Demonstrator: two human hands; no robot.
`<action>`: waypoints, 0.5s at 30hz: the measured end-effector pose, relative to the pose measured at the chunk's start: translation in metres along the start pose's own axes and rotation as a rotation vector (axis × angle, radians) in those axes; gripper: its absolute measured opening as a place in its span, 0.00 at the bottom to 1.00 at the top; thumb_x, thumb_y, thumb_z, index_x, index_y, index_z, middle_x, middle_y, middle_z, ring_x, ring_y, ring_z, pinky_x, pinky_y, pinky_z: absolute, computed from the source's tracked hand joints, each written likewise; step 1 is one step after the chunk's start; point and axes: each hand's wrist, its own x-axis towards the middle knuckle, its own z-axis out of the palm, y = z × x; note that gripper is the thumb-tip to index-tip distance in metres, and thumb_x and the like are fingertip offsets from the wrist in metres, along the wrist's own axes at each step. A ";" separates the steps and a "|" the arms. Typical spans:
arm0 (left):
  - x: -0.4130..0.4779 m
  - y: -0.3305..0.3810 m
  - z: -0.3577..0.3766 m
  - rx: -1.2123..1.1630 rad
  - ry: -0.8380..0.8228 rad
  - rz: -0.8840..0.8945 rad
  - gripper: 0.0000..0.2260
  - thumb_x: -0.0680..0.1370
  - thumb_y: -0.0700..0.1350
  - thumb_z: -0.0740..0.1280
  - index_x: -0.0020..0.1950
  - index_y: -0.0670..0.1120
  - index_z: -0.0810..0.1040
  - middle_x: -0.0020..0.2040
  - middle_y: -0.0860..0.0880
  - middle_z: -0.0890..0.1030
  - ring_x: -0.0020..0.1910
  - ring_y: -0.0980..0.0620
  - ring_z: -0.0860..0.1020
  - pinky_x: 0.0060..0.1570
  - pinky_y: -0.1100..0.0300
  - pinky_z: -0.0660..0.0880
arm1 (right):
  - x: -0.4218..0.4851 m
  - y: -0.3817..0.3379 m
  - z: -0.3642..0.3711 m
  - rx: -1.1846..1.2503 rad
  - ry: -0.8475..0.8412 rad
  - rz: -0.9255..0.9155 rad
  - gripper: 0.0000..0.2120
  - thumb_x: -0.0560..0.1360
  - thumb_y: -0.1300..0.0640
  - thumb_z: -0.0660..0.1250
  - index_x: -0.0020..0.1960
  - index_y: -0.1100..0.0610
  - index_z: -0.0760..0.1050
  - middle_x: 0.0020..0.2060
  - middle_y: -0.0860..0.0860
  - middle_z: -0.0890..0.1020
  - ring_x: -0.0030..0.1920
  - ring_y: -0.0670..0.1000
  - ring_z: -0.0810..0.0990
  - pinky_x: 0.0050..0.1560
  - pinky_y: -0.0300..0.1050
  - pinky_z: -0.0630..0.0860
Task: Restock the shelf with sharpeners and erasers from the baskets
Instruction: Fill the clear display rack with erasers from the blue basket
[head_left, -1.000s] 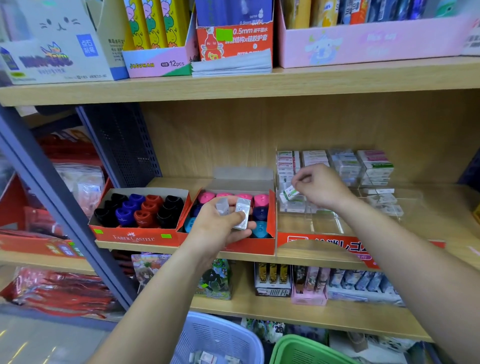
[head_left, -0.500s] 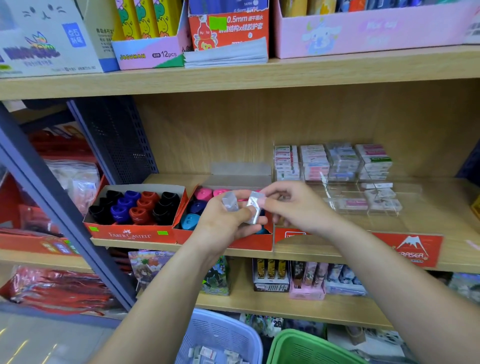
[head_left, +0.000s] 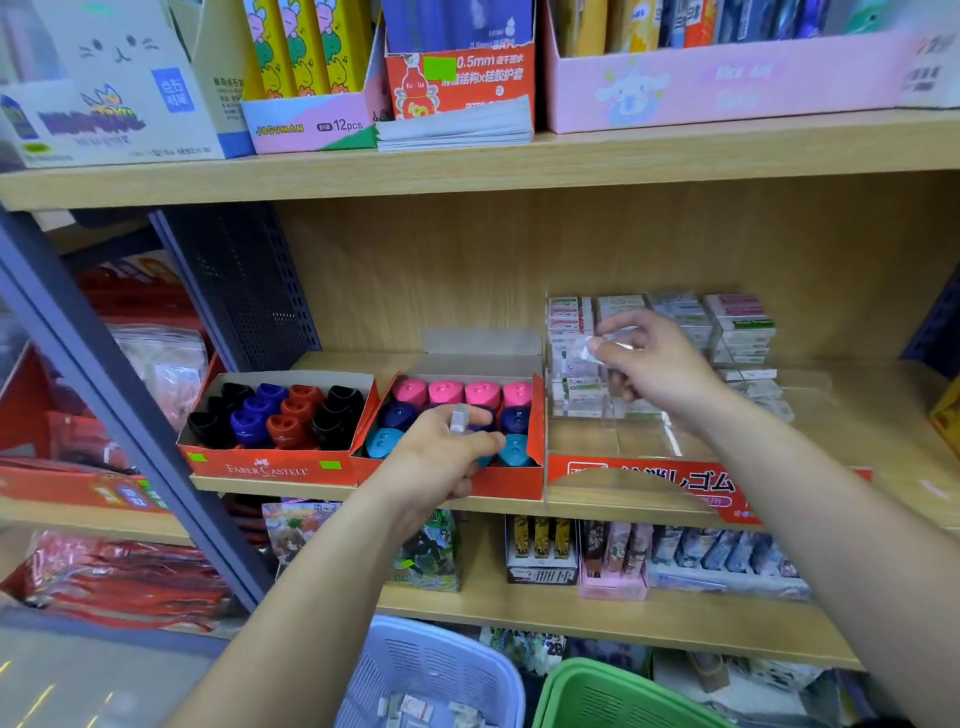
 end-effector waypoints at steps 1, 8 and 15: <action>0.000 0.000 -0.001 0.020 -0.001 0.002 0.12 0.79 0.38 0.70 0.61 0.46 0.77 0.35 0.50 0.73 0.30 0.54 0.66 0.30 0.60 0.66 | 0.008 0.002 -0.001 -0.044 0.012 0.003 0.08 0.80 0.59 0.69 0.58 0.56 0.76 0.43 0.57 0.82 0.32 0.51 0.78 0.36 0.48 0.79; 0.002 -0.001 -0.004 0.078 -0.008 0.057 0.11 0.80 0.33 0.65 0.58 0.45 0.77 0.48 0.47 0.78 0.40 0.52 0.73 0.39 0.59 0.70 | 0.049 0.014 0.010 -0.362 0.021 -0.099 0.08 0.77 0.62 0.68 0.51 0.50 0.81 0.42 0.48 0.83 0.38 0.47 0.82 0.43 0.43 0.77; 0.004 0.001 -0.010 0.126 0.021 0.135 0.12 0.81 0.37 0.68 0.64 0.43 0.79 0.51 0.48 0.83 0.38 0.58 0.78 0.36 0.65 0.75 | 0.063 0.028 0.010 -0.696 -0.097 -0.198 0.08 0.79 0.56 0.67 0.55 0.49 0.83 0.56 0.47 0.83 0.57 0.50 0.81 0.59 0.50 0.77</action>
